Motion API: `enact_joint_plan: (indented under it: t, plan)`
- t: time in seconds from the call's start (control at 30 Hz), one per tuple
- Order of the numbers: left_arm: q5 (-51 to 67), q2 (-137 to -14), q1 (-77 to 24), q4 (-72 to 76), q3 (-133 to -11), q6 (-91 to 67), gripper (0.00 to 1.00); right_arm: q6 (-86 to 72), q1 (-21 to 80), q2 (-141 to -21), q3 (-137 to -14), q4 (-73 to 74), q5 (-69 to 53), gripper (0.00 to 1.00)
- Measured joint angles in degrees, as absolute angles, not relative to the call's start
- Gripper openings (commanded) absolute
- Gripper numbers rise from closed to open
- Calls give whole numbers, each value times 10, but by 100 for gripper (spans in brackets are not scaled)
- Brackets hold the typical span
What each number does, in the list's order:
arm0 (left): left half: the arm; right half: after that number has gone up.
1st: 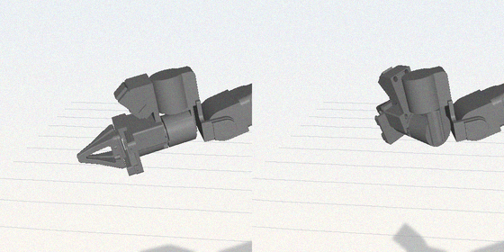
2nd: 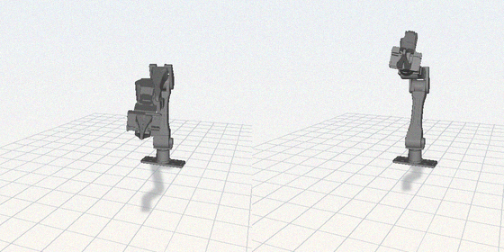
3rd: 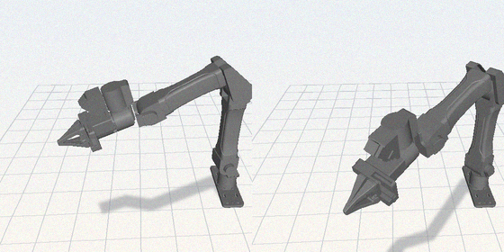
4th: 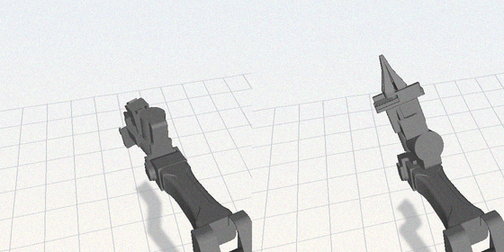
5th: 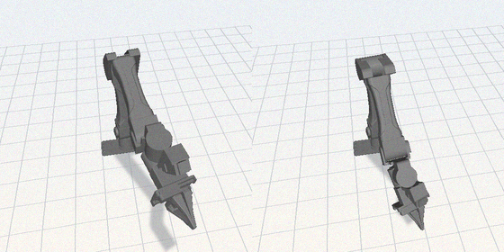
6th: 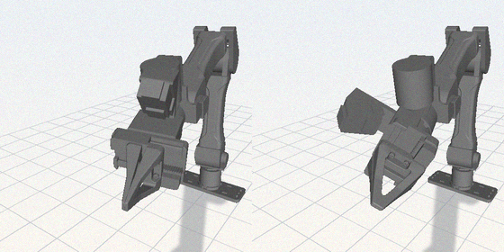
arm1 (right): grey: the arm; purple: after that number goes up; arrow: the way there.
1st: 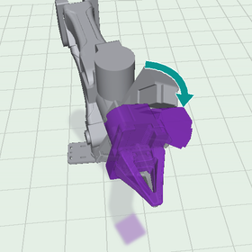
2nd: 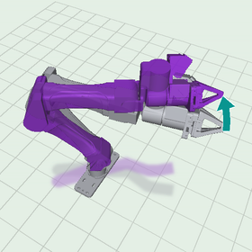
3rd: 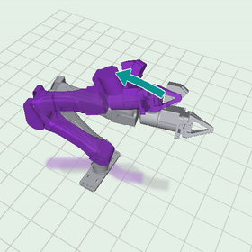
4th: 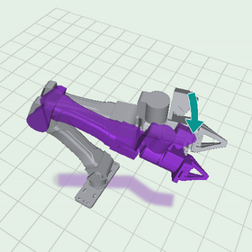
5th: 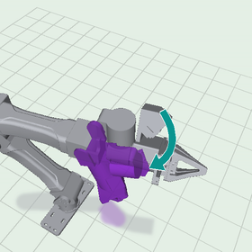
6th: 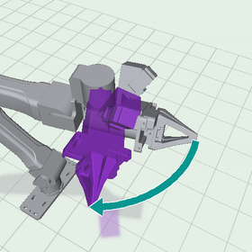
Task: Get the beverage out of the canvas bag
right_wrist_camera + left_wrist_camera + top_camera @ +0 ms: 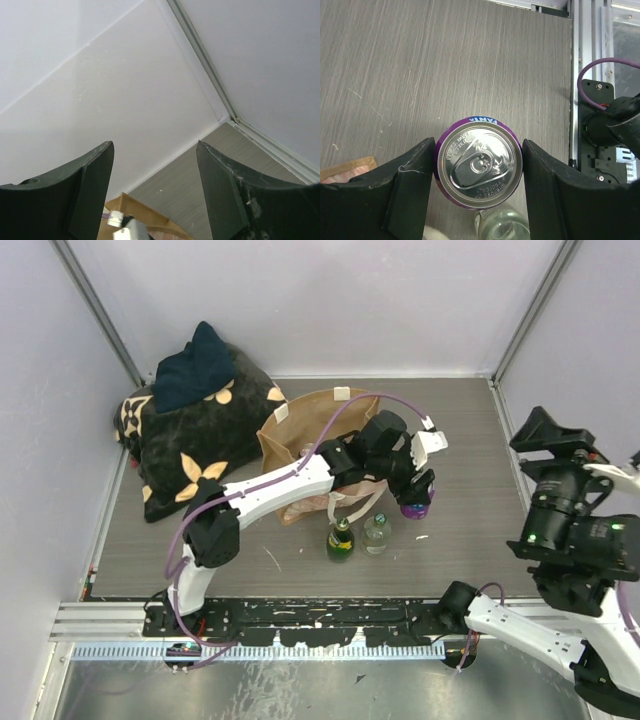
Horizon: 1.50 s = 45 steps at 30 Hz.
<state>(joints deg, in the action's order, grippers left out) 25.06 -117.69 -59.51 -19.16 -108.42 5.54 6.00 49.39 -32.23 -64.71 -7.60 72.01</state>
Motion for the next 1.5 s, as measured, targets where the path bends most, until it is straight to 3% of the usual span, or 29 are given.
enact_joint_plan:
  t: [0.3,0.57,0.6,0.7,0.73,0.77,1.2,1.5]
  plan:
    - [249,-1243,-599,-176,-1089,55,2,37,494,-333,-755,-13,650,73]
    - [231,-1286,-599,-173,-1086,55,17,16,494,-359,-749,32,603,73]
    - [229,-1288,-599,-170,-1084,55,24,14,494,-360,-746,35,600,73]
    - [228,-1289,-599,-151,-1077,55,63,10,494,-360,-736,44,592,73]
    - [228,-1289,-599,-143,-1073,55,89,9,494,-360,-734,46,591,73]
    - [228,-1288,-599,-137,-1069,55,99,7,494,-360,-732,48,590,73]
    - [224,-1245,-600,-131,-1052,58,98,-12,494,-365,-713,56,583,73]
    - [206,-1035,-591,-174,-1049,76,98,-10,494,-370,-701,32,572,73]
